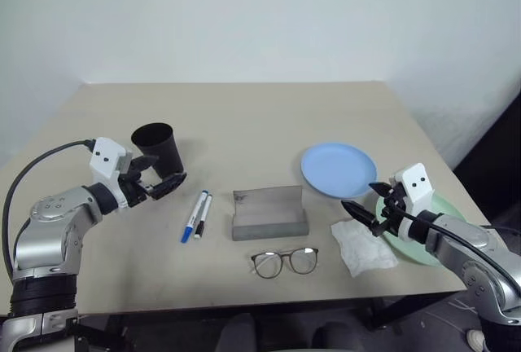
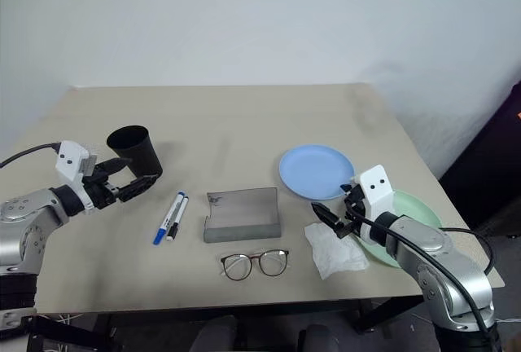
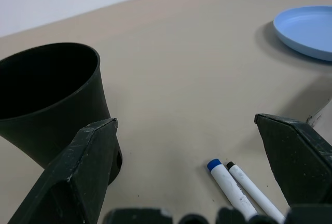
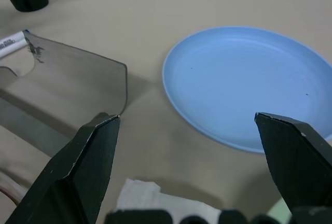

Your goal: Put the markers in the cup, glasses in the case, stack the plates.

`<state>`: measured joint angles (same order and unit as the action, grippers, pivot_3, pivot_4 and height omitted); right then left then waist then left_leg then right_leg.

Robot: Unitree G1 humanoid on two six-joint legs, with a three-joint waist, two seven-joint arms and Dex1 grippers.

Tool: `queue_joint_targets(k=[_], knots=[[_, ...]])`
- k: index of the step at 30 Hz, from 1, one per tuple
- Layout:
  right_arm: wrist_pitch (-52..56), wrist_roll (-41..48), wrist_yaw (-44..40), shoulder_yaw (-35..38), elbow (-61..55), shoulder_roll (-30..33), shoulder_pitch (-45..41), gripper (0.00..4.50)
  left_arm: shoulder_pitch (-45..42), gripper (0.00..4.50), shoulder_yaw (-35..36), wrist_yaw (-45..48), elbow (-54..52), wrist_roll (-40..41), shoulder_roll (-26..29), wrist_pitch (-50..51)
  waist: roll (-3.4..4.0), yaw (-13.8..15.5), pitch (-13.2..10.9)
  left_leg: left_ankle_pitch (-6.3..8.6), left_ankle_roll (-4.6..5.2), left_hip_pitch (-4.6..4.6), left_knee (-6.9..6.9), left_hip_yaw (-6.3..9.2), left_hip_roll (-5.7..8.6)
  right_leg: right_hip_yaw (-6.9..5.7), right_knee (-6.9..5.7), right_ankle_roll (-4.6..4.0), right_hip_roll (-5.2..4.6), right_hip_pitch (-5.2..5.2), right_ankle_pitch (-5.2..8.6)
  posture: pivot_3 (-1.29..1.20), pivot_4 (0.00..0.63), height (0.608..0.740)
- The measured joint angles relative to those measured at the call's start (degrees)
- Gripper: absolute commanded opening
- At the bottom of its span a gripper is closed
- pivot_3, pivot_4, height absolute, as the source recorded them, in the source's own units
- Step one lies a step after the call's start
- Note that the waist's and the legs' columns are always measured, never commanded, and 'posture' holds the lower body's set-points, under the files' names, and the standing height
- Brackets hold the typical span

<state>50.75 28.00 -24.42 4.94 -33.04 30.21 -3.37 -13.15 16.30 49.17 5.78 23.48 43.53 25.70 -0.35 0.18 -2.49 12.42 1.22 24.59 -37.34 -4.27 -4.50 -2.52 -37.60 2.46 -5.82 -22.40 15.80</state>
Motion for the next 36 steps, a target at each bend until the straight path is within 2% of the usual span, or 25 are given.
queue_joint_targets(k=[15, 20, 27, 36], knots=[[0.4, -0.1, 3.6, -0.7, -3.4, -1.0, 3.9, 4.49, -2.3, 4.50, -2.4, 1.7, 0.8, -0.3, 0.0, 1.7, -0.01, -0.1, 0.0, 0.00, -0.01, -0.01, -0.05, 0.00, 0.00, 0.01, -0.03, 0.00, 0.00, -0.01, -0.06, 0.00, 0.000, 0.740], [0.5, -0.1, 3.1, -0.1, -3.3, 1.2, 3.4, 4.49, -1.9, 4.50, -2.4, 1.5, 0.1, -0.3, -0.6, 1.6, 0.00, 0.0, 0.0, -0.01, -0.01, -0.01, -0.07, -0.01, 0.00, 0.02, -0.03, 0.00, 0.00, 0.00, -0.06, 0.00, 0.000, 0.740], [-0.5, -0.9, 1.7, 2.1, -1.6, 4.6, 1.7, 4.49, 0.8, 4.50, -4.3, -0.3, -5.9, -0.2, -3.0, 2.4, -0.05, 0.0, 0.0, 0.00, 0.00, 0.00, -0.18, 0.00, 0.00, 0.05, -0.04, 0.00, 0.00, 0.03, -0.07, 0.00, 0.000, 0.740], [0.6, -3.3, 1.1, 1.5, -0.5, 7.7, 1.0, 4.49, 4.0, 4.50, -4.4, -1.8, -11.4, -0.1, -3.2, 3.6, -0.02, 0.0, 0.0, 0.00, 0.00, 0.00, -0.24, -0.01, -0.01, 0.09, -0.06, -0.03, 0.01, 0.02, -0.05, 0.00, 0.000, 0.740]])
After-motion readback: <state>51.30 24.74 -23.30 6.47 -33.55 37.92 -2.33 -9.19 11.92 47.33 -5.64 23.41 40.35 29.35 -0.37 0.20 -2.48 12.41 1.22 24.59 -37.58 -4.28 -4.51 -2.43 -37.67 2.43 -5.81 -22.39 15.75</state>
